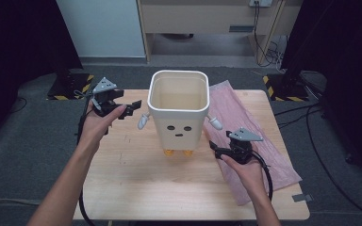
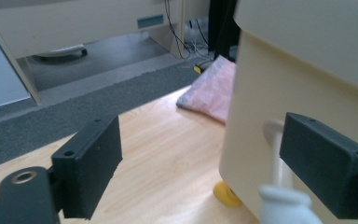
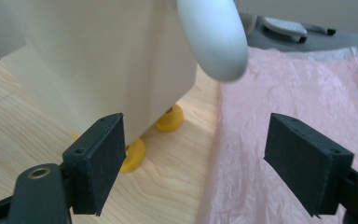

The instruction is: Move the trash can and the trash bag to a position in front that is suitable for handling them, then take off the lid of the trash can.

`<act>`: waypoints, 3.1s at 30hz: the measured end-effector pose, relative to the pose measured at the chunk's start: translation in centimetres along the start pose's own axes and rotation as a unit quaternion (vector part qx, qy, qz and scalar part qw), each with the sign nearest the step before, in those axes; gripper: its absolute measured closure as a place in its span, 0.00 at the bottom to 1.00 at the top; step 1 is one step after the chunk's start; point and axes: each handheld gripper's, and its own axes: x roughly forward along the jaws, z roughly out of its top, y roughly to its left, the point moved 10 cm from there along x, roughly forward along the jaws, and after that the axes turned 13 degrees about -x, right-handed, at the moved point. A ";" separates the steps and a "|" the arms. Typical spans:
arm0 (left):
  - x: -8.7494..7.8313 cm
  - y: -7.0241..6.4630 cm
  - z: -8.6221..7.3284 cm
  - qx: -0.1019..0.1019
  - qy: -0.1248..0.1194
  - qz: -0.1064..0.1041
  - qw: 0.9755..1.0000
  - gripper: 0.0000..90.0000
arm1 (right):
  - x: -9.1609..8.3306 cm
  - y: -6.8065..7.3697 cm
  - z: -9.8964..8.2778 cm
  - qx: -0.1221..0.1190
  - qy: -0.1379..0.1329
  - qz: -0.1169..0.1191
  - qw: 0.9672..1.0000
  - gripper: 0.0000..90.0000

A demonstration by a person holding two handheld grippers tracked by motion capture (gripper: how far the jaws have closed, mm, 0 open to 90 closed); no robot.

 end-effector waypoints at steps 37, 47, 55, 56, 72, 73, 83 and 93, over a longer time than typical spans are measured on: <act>5.3 -5.3 7.9 0.051 0.012 -0.061 0.997 0.55 | -1.4 -0.9 -1.1 0.034 -0.010 -0.008 0.999 0.25; 6.3 -5.6 7.0 0.059 0.021 -0.056 0.996 0.65 | -1.4 -0.9 -1.1 0.033 -0.009 -0.007 0.999 0.25; 6.6 -5.7 6.9 0.042 0.013 -0.051 0.998 0.81 | -1.9 -1.0 -1.1 0.033 -0.014 -0.007 0.999 0.25; 6.6 -5.6 6.9 0.038 0.010 -0.048 0.998 0.81 | -1.9 -1.1 -1.1 0.034 -0.015 -0.007 0.999 0.25; 6.7 -5.6 7.0 0.041 0.022 -0.045 0.998 0.84 | -2.0 -1.4 -1.3 0.038 -0.014 -0.010 0.999 0.26; 6.7 -5.6 7.0 0.041 0.022 -0.046 0.998 0.84 | -2.0 -1.4 -1.4 0.039 -0.014 -0.011 0.999 0.26; 6.3 -6.0 8.0 0.042 0.022 -0.047 0.998 0.85 | -2.3 -1.9 -1.4 0.046 -0.016 -0.013 0.999 0.26; 4.9 -6.6 10.5 0.045 0.005 -0.044 0.998 0.85 | -2.5 -2.1 -1.5 0.049 -0.017 -0.013 0.999 0.26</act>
